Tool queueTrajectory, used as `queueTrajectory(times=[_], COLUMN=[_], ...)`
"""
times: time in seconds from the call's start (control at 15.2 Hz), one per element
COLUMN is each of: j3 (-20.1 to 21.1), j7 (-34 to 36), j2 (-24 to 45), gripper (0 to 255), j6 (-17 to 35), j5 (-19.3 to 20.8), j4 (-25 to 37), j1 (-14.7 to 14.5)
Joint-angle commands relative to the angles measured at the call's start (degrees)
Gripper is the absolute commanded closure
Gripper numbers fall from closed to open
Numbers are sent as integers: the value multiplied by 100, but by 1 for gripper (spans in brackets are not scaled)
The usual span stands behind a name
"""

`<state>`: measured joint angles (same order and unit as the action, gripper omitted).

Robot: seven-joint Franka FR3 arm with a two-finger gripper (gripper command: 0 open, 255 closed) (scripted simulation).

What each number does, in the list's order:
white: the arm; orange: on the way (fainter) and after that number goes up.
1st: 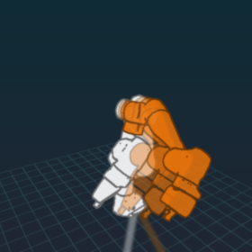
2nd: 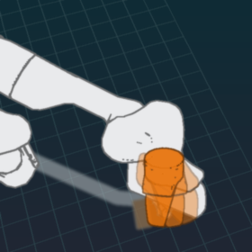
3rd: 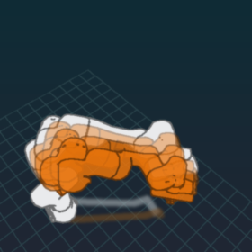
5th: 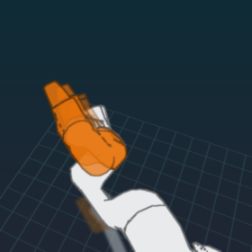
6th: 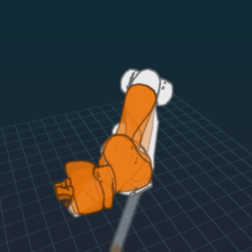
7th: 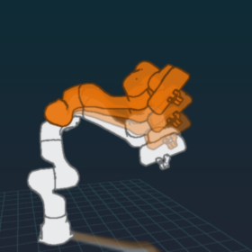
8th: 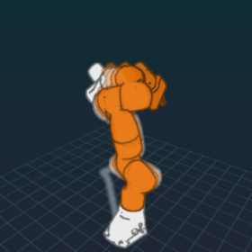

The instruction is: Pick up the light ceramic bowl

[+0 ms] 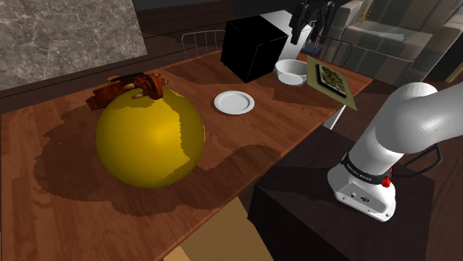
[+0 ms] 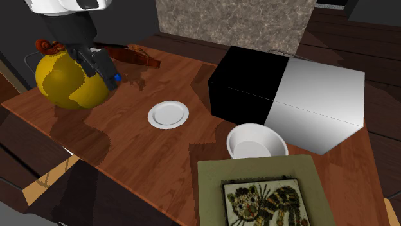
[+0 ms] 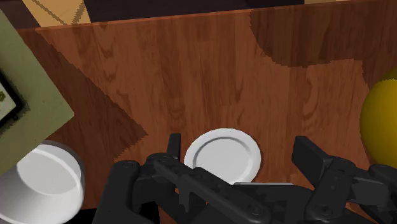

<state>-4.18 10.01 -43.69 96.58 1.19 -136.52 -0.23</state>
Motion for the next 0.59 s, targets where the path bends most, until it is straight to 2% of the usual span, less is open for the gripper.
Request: queueTrajectory(times=[0.0, 0.53], j3=[0, -359], j7=[0, -415], j2=[0, 1208], gripper=[0, 0], j6=[0, 1119], j5=[0, 599], j4=[0, -89], j1=[0, 248])
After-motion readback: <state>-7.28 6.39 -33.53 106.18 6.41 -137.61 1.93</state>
